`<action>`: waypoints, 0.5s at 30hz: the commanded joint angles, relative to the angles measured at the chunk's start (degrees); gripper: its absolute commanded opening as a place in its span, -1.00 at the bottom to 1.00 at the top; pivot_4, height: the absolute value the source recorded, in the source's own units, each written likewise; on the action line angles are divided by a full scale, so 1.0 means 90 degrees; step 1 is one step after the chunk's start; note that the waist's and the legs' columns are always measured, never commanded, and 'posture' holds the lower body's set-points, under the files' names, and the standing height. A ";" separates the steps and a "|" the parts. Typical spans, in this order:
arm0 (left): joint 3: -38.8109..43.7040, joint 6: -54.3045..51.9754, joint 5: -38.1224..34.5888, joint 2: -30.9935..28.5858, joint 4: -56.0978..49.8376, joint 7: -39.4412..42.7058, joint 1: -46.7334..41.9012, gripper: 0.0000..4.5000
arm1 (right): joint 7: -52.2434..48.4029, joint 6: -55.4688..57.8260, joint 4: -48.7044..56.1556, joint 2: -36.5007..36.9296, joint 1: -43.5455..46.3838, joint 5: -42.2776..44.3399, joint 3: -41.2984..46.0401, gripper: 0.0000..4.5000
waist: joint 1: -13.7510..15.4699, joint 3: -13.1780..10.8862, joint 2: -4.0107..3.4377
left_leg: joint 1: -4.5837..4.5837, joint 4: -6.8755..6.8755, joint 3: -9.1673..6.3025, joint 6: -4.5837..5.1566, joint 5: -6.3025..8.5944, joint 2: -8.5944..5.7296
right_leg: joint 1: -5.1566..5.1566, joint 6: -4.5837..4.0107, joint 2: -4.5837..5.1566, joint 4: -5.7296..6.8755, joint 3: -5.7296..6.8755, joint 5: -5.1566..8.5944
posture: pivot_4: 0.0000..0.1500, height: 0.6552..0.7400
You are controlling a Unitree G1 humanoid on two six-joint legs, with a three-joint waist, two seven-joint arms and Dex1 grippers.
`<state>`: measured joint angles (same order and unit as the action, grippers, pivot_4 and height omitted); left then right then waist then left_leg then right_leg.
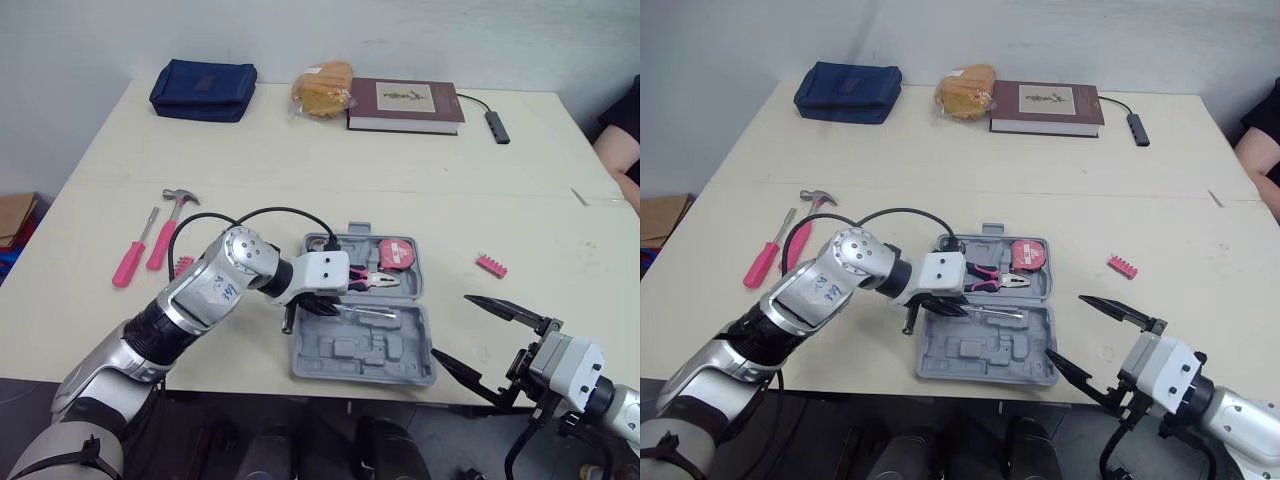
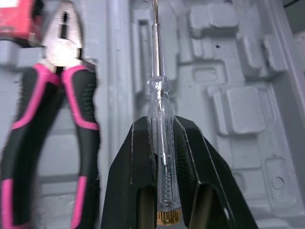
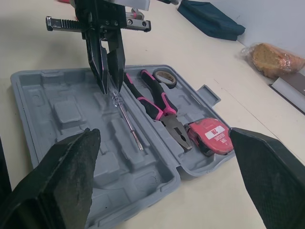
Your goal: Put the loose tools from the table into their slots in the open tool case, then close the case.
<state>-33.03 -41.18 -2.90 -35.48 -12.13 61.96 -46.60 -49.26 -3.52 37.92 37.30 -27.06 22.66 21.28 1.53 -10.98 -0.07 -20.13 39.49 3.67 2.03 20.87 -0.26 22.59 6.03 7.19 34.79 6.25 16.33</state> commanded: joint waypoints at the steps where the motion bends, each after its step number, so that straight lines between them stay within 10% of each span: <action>1: 0.0021 -0.0092 0.0139 -0.0012 -0.0198 -0.0045 -0.0026 -0.98 | 0.0057 -0.0091 0.0219 -0.0052 -0.0039 0.0022 0.0041 1.00 | 0.0000 0.0000 0.0000 | 0.0000 0.0002 -0.0001 0.0000 0.0000 0.0000 | 0.0000 0.0000 0.0000 0.0001 0.0000 0.0000 | 1.00 1.00; 15: -0.0095 -0.0061 0.0394 0.0053 -0.0206 -0.0065 0.0025 -0.98 | 0.0086 -0.0139 0.0205 -0.0051 -0.0055 0.0014 -0.0001 1.00 | 0.0003 0.0000 0.0000 | -0.0005 0.0021 -0.0009 0.0000 0.0000 0.0000 | -0.0002 0.0000 0.0002 0.0015 0.0002 0.0000 | 1.00 1.00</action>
<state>-33.72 -42.25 -0.21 -34.93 -12.66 61.42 -46.58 -48.77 -3.68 37.92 37.16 -27.43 22.62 20.73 1.55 -10.98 -0.07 -20.18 39.69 3.58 2.03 20.88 -0.26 22.58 6.03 7.22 34.93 6.27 16.33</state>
